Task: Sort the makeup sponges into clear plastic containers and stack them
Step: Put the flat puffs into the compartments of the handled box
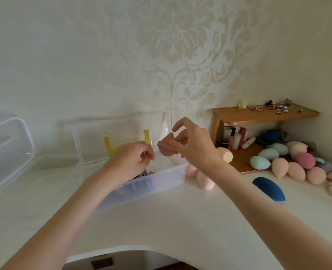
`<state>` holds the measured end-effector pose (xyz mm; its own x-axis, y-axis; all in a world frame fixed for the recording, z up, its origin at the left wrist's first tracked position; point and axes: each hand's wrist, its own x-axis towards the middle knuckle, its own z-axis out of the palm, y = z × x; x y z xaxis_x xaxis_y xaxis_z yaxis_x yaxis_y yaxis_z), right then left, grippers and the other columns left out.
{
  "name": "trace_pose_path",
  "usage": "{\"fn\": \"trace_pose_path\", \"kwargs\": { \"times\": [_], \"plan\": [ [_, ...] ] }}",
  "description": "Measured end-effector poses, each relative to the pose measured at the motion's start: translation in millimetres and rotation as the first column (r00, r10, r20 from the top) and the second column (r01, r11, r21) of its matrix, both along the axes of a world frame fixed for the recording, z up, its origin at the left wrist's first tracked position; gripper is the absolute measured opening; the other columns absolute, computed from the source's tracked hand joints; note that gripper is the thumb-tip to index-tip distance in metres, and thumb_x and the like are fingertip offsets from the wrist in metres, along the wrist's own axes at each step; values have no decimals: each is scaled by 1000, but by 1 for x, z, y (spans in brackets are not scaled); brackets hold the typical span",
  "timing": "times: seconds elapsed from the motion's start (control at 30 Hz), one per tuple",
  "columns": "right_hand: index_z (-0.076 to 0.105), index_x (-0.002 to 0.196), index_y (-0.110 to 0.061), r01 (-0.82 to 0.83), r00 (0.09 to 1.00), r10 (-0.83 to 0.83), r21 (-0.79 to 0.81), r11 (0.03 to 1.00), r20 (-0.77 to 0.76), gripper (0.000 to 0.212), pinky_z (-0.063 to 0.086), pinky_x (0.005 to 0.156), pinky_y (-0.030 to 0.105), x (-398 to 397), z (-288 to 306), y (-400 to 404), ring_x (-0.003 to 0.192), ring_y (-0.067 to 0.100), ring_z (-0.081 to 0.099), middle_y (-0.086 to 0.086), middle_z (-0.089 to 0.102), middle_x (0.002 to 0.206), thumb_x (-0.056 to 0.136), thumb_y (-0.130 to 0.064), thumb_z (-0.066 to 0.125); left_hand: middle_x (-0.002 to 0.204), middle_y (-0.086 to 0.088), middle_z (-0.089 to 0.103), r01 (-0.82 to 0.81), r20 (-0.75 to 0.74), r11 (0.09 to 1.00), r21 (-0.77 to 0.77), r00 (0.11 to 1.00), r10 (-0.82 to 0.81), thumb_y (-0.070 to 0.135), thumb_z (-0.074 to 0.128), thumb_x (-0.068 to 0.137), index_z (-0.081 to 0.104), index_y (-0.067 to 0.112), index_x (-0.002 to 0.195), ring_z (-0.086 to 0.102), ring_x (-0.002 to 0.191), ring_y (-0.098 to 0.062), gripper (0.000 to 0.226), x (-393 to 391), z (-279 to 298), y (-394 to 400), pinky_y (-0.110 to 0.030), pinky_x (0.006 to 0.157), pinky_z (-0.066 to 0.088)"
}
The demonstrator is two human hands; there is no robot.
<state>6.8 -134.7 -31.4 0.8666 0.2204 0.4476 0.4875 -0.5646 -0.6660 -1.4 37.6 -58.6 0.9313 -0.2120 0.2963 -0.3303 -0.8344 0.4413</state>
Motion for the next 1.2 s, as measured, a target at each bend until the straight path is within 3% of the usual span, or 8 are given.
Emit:
{"fn": "trace_pose_path", "kwargs": {
  "times": [0.2, 0.33, 0.6, 0.77, 0.87, 1.0, 1.1, 1.2],
  "plan": [
    [55, 93, -6, 29, 998, -16, -225, 974, 59, 14, 51, 69, 38, -10, -25, 42, 78, 30, 64, 12, 70, 82, 89, -19, 54, 93, 21, 63, 63, -106, 984, 168, 993, -46, 5, 46, 85, 71, 29, 91, 47, 99, -11, 35, -7, -8, 22, -40, 110, 29],
    [55, 102, -5, 64, 992, -11, -427, 902, 124, 19, 29, 66, 27, -15, -33, 50, 94, 27, 59, 9, 66, 101, 92, -18, 47, 105, 8, 68, 64, -81, 980, 189, 995, -50, 6, 45, 87, 71, 23, 97, 48, 105, -14, 33, -8, -6, 21, -29, 101, 34],
    [66, 104, -7, 97, 994, -44, -607, 788, 102, 36, 36, 89, 28, -11, -38, 55, 109, 26, 47, 13, 52, 115, 98, -30, 39, 101, 2, 69, 69, -112, 982, 176, 992, -49, 6, 44, 87, 71, 19, 95, 51, 104, -17, 31, -9, -7, 21, -32, 95, 40],
    [70, 100, -6, 67, 997, -71, -466, 882, 9, 37, 48, 81, 33, -9, -18, 30, 96, 24, 57, 9, 54, 111, 95, -31, 45, 96, 0, 66, 29, 5, 995, 91, 1000, -29, 4, 46, 86, 71, 16, 91, 56, 100, -21, 28, -1, 2, 4, -31, 85, 42],
    [71, 95, -6, 208, 976, -217, -307, 929, 4, 26, 49, 75, 33, 0, -8, -23, 87, 25, 61, 9, 64, 101, 92, -22, 51, 94, -1, 64, 98, 48, 994, 39, 994, -100, 4, 46, 87, 70, 15, 93, 57, 96, -20, 26, 5, 7, -24, -28, 80, 40],
    [68, 97, -4, 411, 888, -455, -342, 845, -57, 26, 48, 67, 31, 11, -15, -103, 85, 27, 61, 12, 67, 96, 93, -17, 46, 101, -1, 66, 231, 41, 971, 56, 972, -233, 11, 46, 90, 68, 15, 98, 60, 94, -20, 24, 15, 2, -75, -29, 81, 44],
    [64, 108, -5, 536, 777, -630, -516, 668, -9, 29, 47, 84, 36, 16, -32, -163, 104, 27, 56, 10, 62, 110, 94, -14, 40, 109, 1, 63, 322, -2, 943, 84, 946, -323, 14, 43, 93, 66, 18, 104, 59, 98, -16, 25, 19, -4, -119, -28, 83, 46],
    [61, 115, -6, 671, 619, -785, -494, 553, -37, 31, 45, 91, 43, 11, -41, -220, 112, 36, 49, 16, 56, 120, 89, -12, 45, 116, 6, 58, 399, -45, 914, 73, 917, -396, 15, 45, 94, 63, 19, 108, 56, 99, -8, 22, 18, -9, -156, -18, 78, 43]
  ]
}}
